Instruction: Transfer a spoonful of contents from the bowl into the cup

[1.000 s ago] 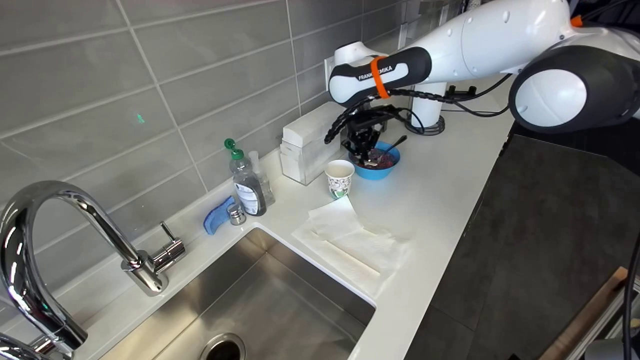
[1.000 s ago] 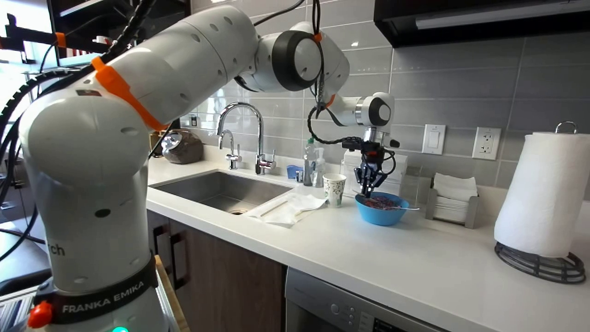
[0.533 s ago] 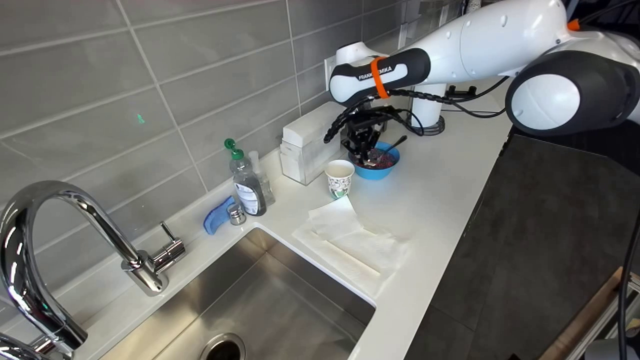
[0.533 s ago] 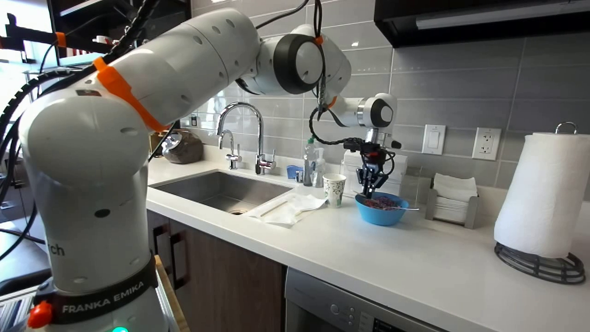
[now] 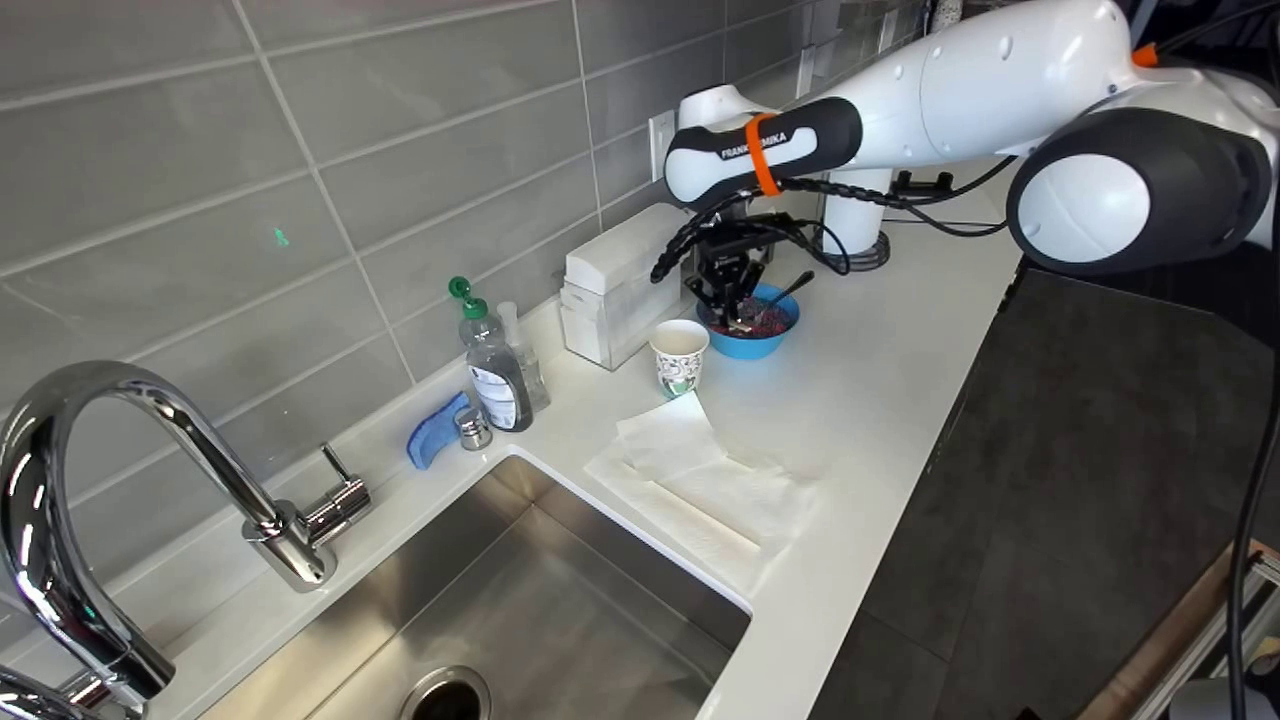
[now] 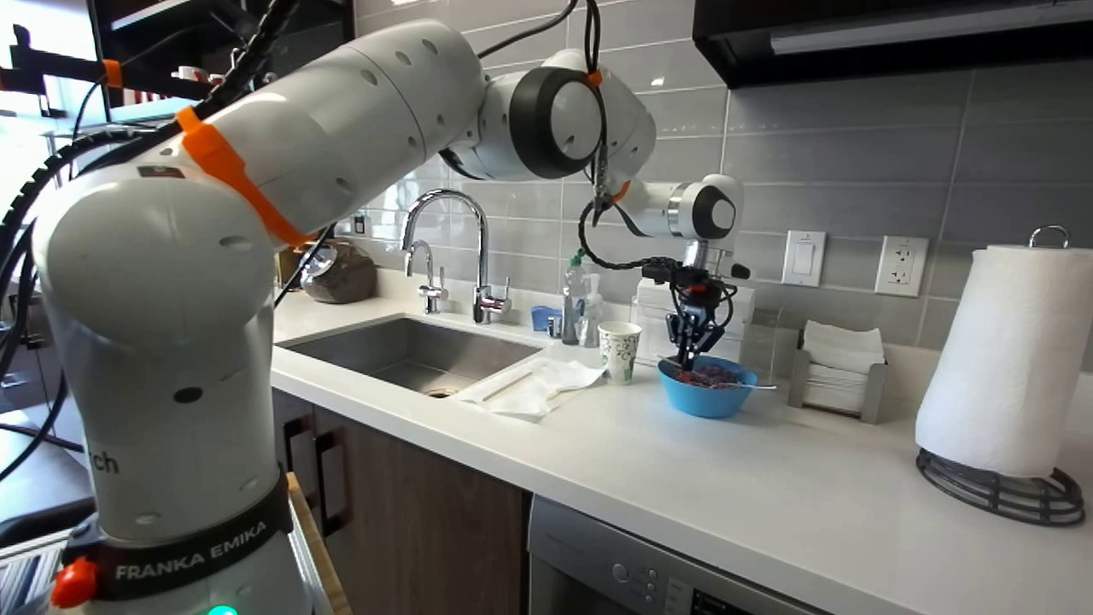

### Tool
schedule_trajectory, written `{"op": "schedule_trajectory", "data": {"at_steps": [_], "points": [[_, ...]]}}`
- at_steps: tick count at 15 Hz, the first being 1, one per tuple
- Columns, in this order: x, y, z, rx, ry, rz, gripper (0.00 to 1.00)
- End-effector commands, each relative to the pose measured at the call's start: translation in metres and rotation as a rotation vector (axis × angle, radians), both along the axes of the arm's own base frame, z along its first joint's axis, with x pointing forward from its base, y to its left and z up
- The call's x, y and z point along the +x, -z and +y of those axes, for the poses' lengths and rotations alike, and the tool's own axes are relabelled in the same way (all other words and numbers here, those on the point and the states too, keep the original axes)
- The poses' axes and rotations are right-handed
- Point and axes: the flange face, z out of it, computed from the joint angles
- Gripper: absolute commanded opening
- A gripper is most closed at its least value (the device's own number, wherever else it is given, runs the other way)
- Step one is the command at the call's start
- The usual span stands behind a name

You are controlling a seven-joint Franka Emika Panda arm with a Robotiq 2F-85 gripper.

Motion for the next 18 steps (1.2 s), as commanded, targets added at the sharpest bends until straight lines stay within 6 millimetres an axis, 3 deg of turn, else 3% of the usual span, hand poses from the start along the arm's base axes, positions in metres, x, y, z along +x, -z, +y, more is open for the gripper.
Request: {"op": "schedule_trajectory", "data": {"at_steps": [1,6,9,14,18], "points": [[0.004,0.004,-0.005,0.034,0.030,-0.010,0.41],[0.002,-0.006,-0.016,0.069,0.046,-0.023,0.77],[0.002,-0.024,-0.021,0.144,0.012,-0.112,0.99],[-0.008,-0.070,-0.042,0.234,-0.133,-0.371,1.00],[-0.036,-0.101,-0.065,0.289,-0.251,-0.470,1.00]]}}
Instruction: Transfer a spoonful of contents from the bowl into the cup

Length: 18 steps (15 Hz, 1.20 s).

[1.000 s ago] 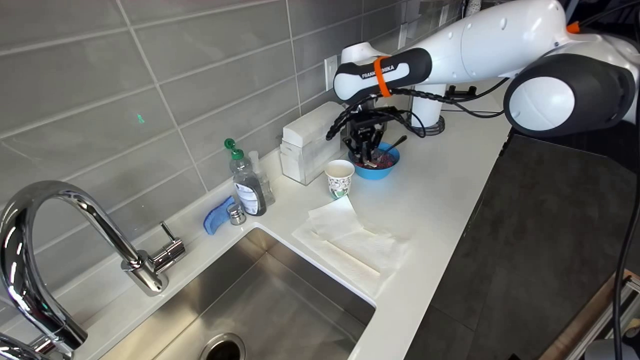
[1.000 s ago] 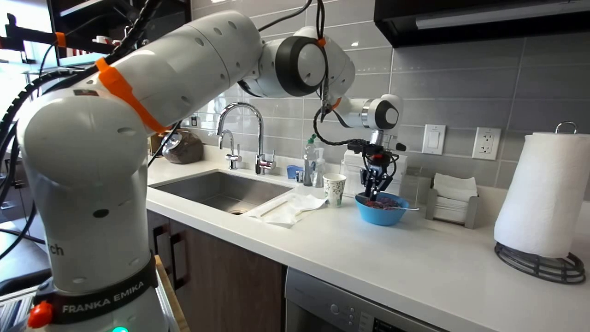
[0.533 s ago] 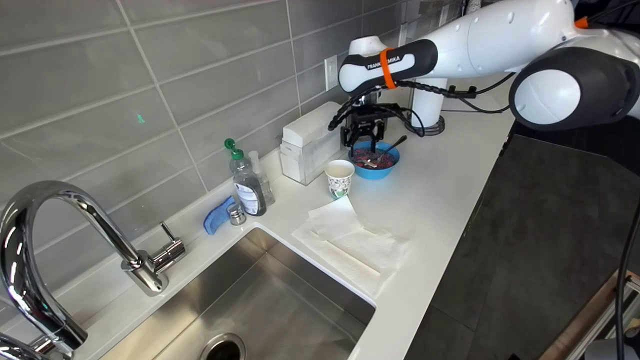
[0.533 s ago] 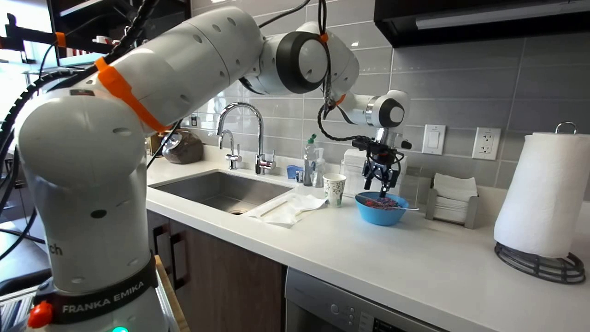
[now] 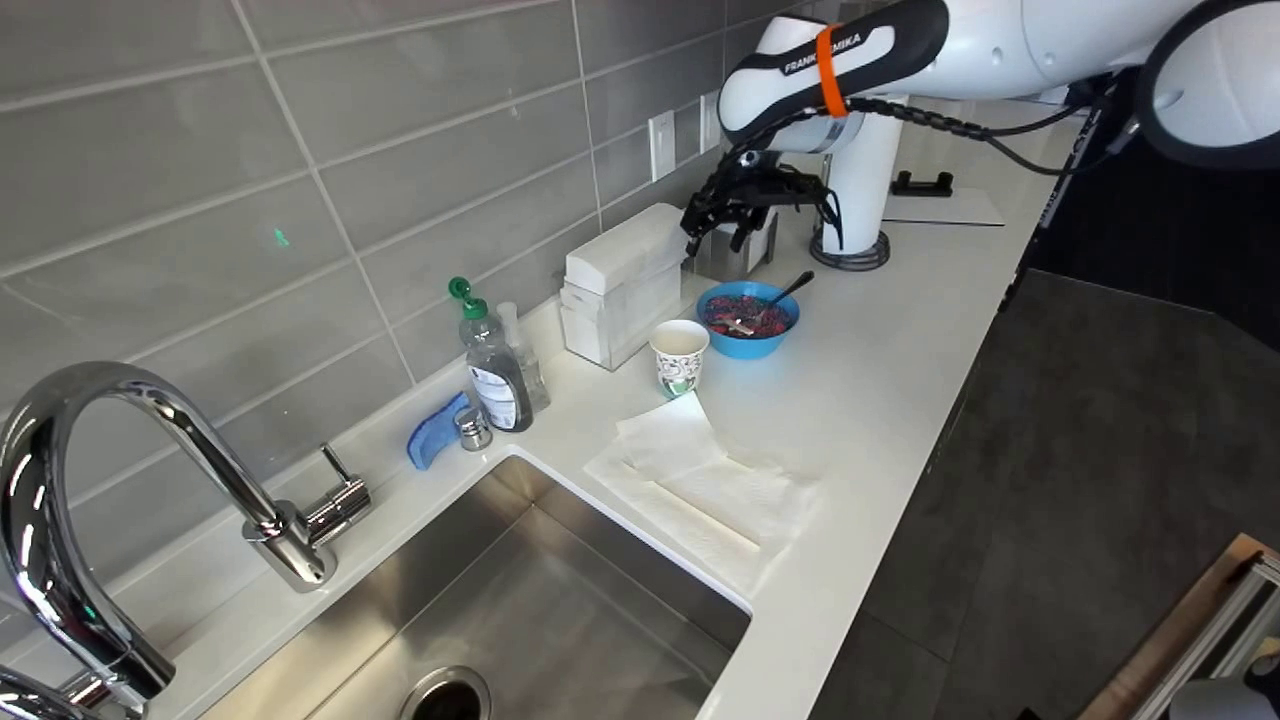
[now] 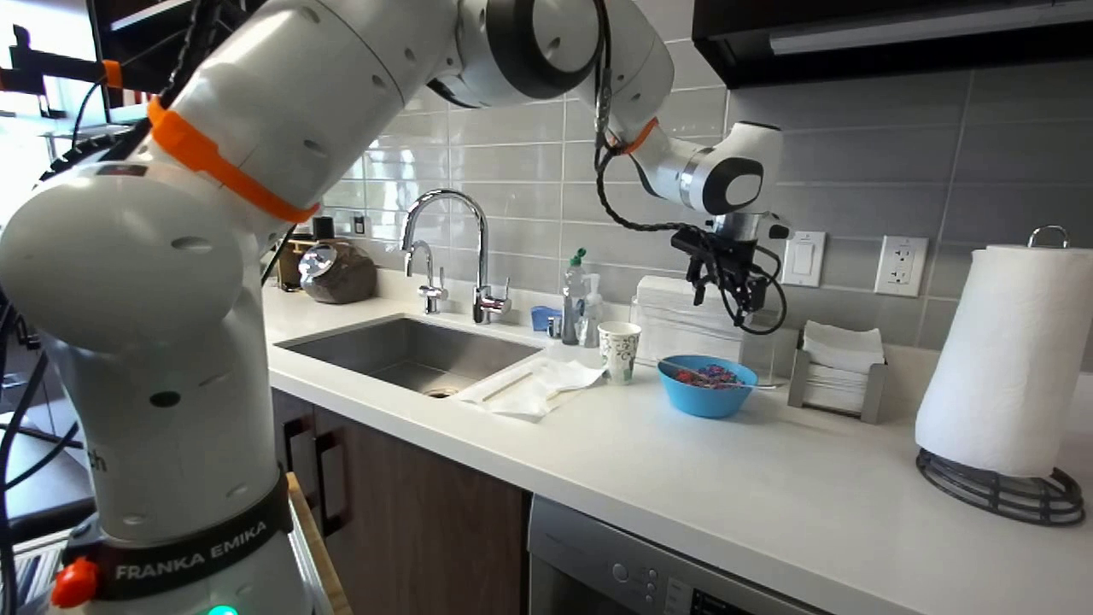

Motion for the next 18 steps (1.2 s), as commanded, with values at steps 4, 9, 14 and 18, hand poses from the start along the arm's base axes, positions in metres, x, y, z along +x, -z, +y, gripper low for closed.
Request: {"op": "schedule_trajectory", "data": {"at_steps": [4,9,14,18], "points": [[-0.088,-0.033,-0.040,0.088,-0.183,0.005,1.00],[-0.178,-0.050,-0.077,0.100,-0.299,0.181,1.00],[-0.206,-0.069,-0.096,0.109,-0.296,0.217,1.00],[-0.243,-0.091,-0.098,0.098,-0.294,0.190,1.00]]}}
